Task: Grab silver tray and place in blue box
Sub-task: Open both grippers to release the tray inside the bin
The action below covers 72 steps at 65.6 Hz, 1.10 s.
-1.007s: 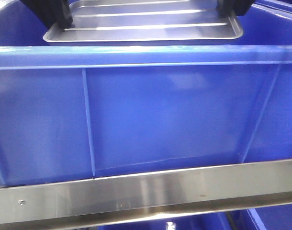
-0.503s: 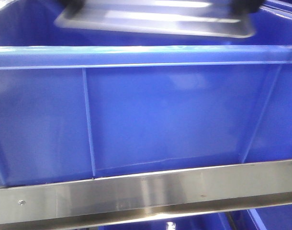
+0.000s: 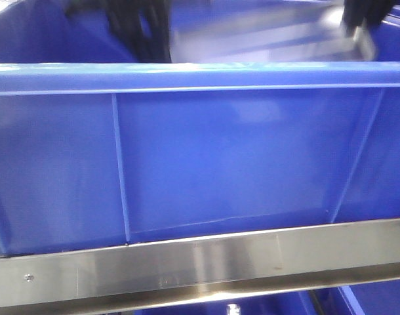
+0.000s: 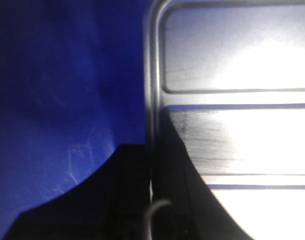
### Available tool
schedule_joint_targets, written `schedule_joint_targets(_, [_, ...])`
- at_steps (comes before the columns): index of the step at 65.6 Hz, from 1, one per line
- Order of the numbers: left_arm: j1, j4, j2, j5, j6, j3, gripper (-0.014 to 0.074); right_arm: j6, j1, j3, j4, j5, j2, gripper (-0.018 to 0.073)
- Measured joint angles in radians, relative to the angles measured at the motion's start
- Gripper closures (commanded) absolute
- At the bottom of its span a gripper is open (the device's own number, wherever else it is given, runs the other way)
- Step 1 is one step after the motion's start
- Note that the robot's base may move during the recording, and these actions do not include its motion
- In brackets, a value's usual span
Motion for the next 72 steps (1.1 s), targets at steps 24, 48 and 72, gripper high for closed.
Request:
schedule_joint_targets(24, [0.003, 0.048, 0.047, 0.030, 0.027, 0.000, 0.0347, -0.009, -0.001, 0.000, -0.002, -0.065, 0.159, 0.0257])
schedule_joint_targets(48, [0.006, 0.031, 0.020, 0.018, 0.035, 0.000, 0.0185, -0.026, 0.003, 0.000, 0.020, -0.065, 0.077, -0.0012])
schedule_joint_targets(72, [0.003, 0.050, -0.257, 0.084, 0.037, 0.024, 0.0505, -0.027, 0.005, 0.016, 0.020, 0.031, -0.195, 0.0305])
